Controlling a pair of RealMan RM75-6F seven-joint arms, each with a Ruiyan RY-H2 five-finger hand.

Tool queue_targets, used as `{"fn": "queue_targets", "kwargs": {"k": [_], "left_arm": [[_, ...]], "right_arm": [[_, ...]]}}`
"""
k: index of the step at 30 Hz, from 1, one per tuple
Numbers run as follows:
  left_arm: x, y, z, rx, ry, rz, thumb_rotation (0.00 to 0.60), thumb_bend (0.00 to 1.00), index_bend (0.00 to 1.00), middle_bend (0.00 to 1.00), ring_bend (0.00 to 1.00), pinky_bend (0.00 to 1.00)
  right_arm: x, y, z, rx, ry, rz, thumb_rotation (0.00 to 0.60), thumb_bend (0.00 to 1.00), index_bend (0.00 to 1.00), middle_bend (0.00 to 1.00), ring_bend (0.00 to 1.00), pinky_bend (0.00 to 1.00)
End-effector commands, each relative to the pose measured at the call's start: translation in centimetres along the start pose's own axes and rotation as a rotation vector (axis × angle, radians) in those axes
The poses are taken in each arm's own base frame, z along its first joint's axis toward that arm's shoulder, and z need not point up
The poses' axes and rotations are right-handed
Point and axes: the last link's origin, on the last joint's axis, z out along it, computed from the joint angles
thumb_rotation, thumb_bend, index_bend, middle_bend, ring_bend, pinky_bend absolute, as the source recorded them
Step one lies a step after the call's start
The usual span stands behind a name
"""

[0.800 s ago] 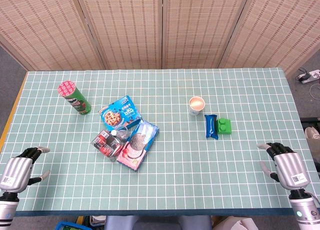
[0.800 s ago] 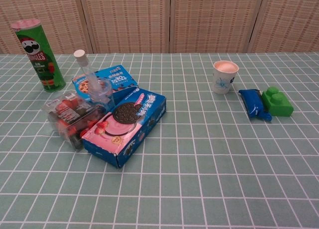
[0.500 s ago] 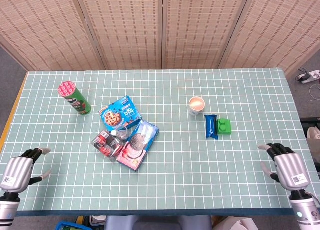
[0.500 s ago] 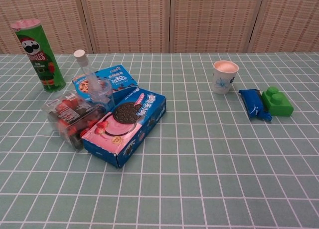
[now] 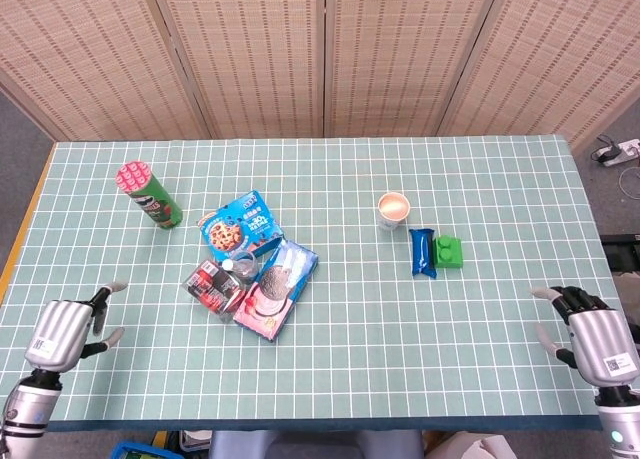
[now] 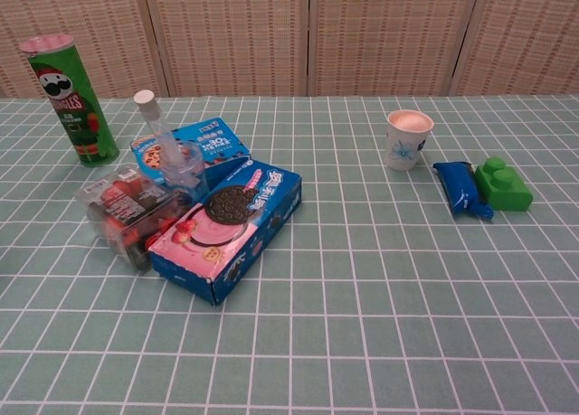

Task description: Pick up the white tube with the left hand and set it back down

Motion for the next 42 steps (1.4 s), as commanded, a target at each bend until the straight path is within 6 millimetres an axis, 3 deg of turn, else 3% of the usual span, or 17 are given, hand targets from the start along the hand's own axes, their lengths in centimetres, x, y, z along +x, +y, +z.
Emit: {"fn": "queue_targets", "kwargs": {"k": [1, 4, 10, 22, 42], "left_arm": [[-0.1, 1.4, 1.1, -0.034, -0.025, 0.034, 0.6, 0.49, 0.27, 0.97, 0.97, 1.0], [-0.3, 2.4, 1.9, -0.048, -0.049, 0.059, 0.6, 0.6, 0.25, 1.0, 1.0, 1.0], [-0.8, 4.3, 3.4, -0.071, -0.096, 0.1, 0.6, 0.69, 0.21, 1.0, 1.0, 1.0], [-2.0, 7.0, 6.2, -0.087, -0.161, 0.189, 0.6, 0.71, 0.12, 1.0, 1.0, 1.0], [-1.6, 11.4, 7.4, -0.121, -0.161, 0.224, 0.6, 0.73, 0.03, 1.0, 1.0, 1.0]], "right_arm": [[0.5, 0.3, -0.4, -0.007, 0.021, 0.009, 0.6, 0.29, 0.33, 0.39, 0.32, 0.48], [1.1, 0.6, -0.9, -0.012, 0.037, 0.022, 0.6, 0.29, 0.33, 0.39, 0.32, 0.48], [2.0, 1.1, -1.3, -0.018, 0.068, 0.046, 0.6, 0.29, 0.33, 0.39, 0.32, 0.48], [2.6, 1.9, -1.4, -0.035, 0.08, 0.073, 0.6, 0.29, 0.33, 0.39, 0.32, 0.48], [2.6, 1.9, -1.4, -0.029, 0.058, 0.085, 0.6, 0.29, 0.33, 0.39, 0.32, 0.48]]}}
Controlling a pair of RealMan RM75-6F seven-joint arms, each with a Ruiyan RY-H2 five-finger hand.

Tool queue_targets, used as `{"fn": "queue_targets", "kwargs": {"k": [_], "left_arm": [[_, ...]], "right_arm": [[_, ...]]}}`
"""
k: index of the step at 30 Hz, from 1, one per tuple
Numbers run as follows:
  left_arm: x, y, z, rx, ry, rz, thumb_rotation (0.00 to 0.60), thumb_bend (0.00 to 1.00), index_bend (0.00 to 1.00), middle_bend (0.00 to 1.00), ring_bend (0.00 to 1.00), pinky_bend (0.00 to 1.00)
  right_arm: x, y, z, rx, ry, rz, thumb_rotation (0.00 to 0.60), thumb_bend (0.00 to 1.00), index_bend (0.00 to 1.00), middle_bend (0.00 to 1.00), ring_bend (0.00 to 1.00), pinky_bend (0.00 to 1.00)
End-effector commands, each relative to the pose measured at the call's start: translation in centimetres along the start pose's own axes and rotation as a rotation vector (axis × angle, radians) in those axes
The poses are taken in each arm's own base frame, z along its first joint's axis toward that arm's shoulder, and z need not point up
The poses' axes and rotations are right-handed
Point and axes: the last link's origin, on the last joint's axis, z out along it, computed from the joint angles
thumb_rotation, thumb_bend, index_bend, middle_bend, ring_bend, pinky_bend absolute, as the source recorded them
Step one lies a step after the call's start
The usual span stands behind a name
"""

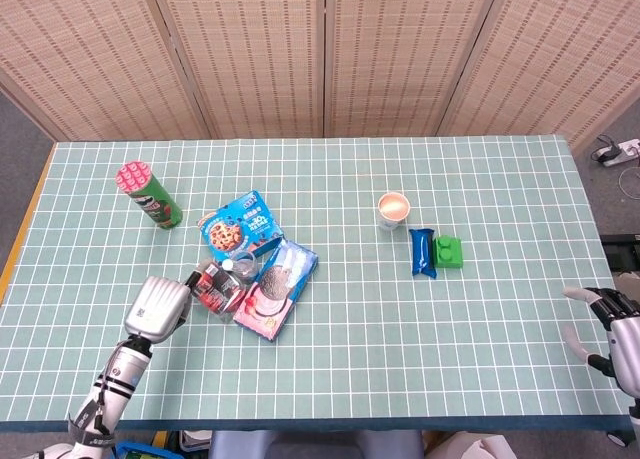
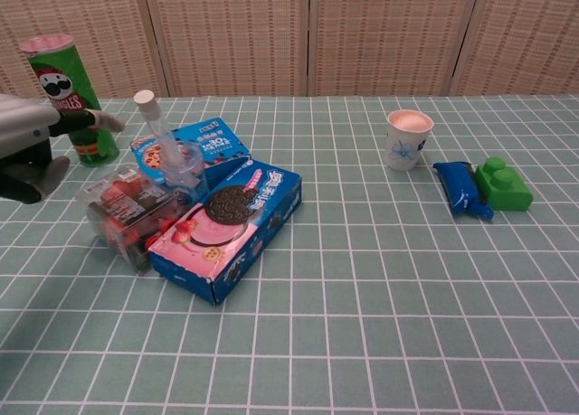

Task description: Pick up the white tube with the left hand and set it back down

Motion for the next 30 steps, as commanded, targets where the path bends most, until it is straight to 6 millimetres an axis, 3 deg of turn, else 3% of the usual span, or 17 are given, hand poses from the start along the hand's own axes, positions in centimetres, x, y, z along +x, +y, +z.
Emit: {"fn": "queue_targets", "kwargs": {"k": [1, 19, 30], "left_arm": [[0.4, 0.9, 0.3, -0.014, 0.002, 0.009, 0.6, 0.73, 0.03, 1.0, 1.0, 1.0], [1.9, 4.8, 2.0, -0.082, -0.02, 0.043, 0.6, 0.74, 0.06, 1.0, 1.0, 1.0], [2.4, 5.1, 3.0, -0.062, -0.002, 0.034, 0.6, 0.74, 0.06, 1.0, 1.0, 1.0]], "right_arm": [[0.0, -0.1, 0.0, 0.003, -0.004, -0.001, 0.6, 0.29, 0.33, 0.39, 0.32, 0.48], [0.5, -0.1, -0.3, 0.023, 0.018, 0.019, 0.6, 0.29, 0.33, 0.39, 0.32, 0.48], [0.6, 0.1, -0.4, 0.021, 0.02, 0.026, 0.6, 0.29, 0.33, 0.39, 0.32, 0.48]]}}
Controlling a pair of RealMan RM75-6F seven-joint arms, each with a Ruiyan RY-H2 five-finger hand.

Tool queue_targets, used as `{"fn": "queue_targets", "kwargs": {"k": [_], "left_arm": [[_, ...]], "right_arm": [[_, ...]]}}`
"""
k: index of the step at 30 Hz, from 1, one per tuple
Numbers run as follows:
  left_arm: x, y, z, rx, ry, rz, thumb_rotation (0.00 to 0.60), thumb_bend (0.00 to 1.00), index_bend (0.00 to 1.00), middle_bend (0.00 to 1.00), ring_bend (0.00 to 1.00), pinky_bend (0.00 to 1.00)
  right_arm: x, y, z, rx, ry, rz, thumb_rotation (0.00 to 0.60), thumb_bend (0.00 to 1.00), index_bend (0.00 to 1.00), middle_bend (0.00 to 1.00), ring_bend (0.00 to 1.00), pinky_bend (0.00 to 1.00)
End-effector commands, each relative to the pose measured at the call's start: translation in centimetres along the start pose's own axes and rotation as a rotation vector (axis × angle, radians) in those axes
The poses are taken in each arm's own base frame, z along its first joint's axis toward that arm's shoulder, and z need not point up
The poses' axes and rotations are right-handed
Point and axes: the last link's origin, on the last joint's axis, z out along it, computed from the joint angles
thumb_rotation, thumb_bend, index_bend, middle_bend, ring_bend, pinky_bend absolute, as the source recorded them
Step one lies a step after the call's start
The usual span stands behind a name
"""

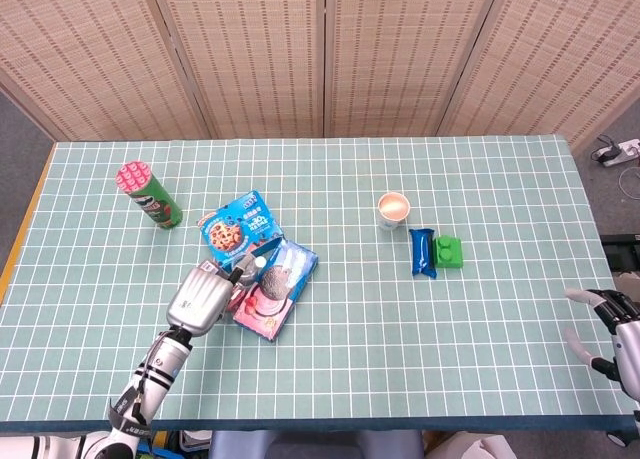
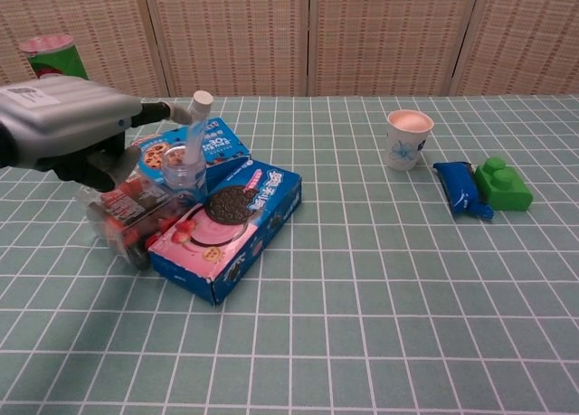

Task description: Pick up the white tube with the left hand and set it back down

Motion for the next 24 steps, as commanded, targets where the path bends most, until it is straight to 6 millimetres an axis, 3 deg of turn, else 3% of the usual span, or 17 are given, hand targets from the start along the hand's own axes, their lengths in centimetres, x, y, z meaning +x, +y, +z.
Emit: {"fn": "queue_targets", "kwargs": {"k": [1, 11, 19, 24], "left_arm": [[0.0, -0.4, 0.1, 0.014, 0.011, -0.019, 0.6, 0.74, 0.06, 1.0, 1.0, 1.0], [0.3, -2.9, 0.0, 0.033, 0.047, -0.165, 0.6, 0.71, 0.08, 1.0, 0.98, 1.0], [0.9, -4.2, 0.3, -0.011, 0.058, -0.395, 0.6, 0.16, 0.15, 1.0, 0.99, 1.0], [0.8, -4.5, 1.2, -0.041, 0.057, -0.569, 0.6, 0.11, 0.2, 1.0, 1.0, 1.0]], "right_arm": [[0.0, 0.0, 0.1, -0.001, -0.002, 0.0, 0.6, 0.29, 0.33, 0.39, 0.32, 0.48], [-0.3, 0.0, 0.2, -0.003, -0.011, -0.005, 0.6, 0.29, 0.33, 0.39, 0.32, 0.48], [-0.6, -0.1, 0.4, -0.003, -0.022, -0.012, 0.6, 0.29, 0.33, 0.39, 0.32, 0.48], [-0.6, -0.1, 0.4, -0.006, -0.024, -0.013, 0.6, 0.29, 0.33, 0.39, 0.32, 0.48]]}}
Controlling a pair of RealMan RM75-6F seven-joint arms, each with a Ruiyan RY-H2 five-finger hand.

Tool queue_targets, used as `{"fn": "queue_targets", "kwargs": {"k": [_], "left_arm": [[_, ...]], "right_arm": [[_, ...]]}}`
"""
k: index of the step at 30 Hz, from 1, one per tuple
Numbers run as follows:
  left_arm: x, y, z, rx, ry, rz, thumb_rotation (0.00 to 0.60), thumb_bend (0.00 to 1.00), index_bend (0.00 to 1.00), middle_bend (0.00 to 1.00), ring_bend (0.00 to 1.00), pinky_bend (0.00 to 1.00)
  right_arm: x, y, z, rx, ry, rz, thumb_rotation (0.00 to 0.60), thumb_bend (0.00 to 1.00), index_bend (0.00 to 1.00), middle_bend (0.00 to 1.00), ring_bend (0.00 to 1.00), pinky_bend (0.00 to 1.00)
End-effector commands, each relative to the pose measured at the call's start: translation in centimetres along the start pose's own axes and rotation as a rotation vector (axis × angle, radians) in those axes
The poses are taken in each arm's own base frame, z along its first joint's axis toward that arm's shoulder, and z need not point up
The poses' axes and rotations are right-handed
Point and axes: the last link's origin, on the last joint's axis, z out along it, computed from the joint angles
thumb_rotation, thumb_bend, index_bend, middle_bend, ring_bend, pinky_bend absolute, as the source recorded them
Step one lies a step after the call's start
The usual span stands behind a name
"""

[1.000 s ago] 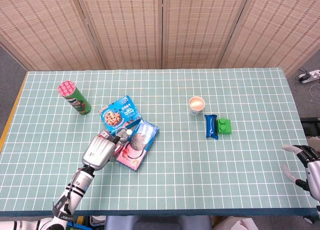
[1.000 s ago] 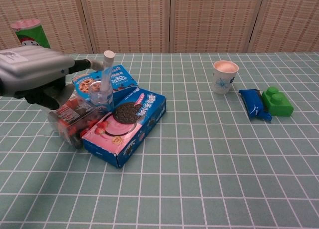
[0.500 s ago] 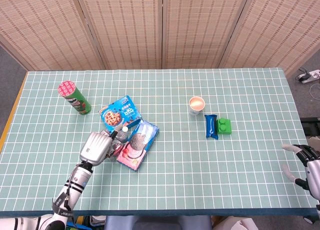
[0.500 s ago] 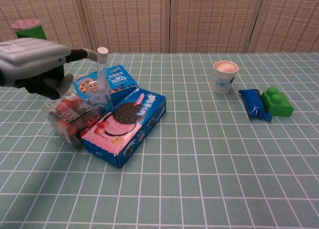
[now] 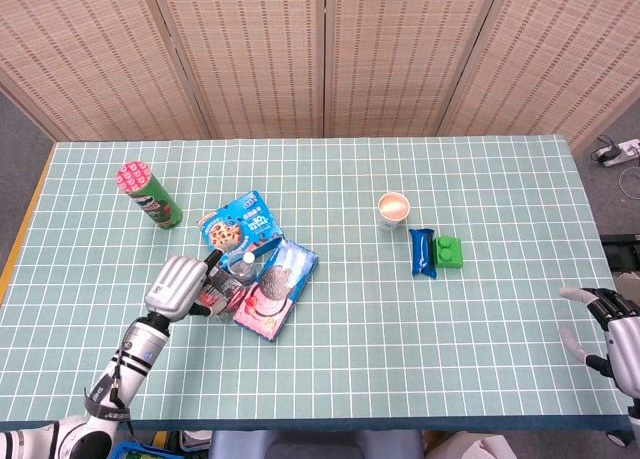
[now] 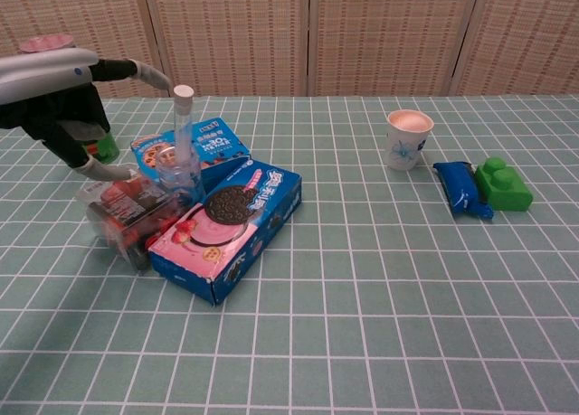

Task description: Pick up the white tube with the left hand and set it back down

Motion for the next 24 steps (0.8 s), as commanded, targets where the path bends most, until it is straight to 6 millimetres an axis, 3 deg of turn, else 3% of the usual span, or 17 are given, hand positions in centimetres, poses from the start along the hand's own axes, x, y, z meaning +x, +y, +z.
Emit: {"fn": "queue_targets", "kwargs": {"k": [1, 12, 24], "left_arm": [[0.2, -0.6, 1.0, -0.026, -0.002, -0.143, 0.6, 0.11, 0.21, 1.0, 1.0, 1.0], [-0.6, -0.8, 3.7, -0.012, 0.009, -0.318, 0.6, 0.11, 0.31, 1.0, 1.0, 1.0], [-1.5, -0.8, 5.3, 0.016, -0.012, -0.356, 0.6, 0.11, 0.39, 1.0, 1.0, 1.0]], "right_arm": [[0.0, 0.0, 0.0, 0.0, 0.0, 0.0, 0.6, 0.29, 0.33, 0.39, 0.32, 0.48], [0.0, 0.1, 0.0, -0.001, 0.0, 0.002, 0.6, 0.29, 0.33, 0.39, 0.32, 0.48], [0.1, 0.1, 0.0, 0.0, 0.001, 0.006, 0.6, 0.29, 0.33, 0.39, 0.32, 0.48]]}}
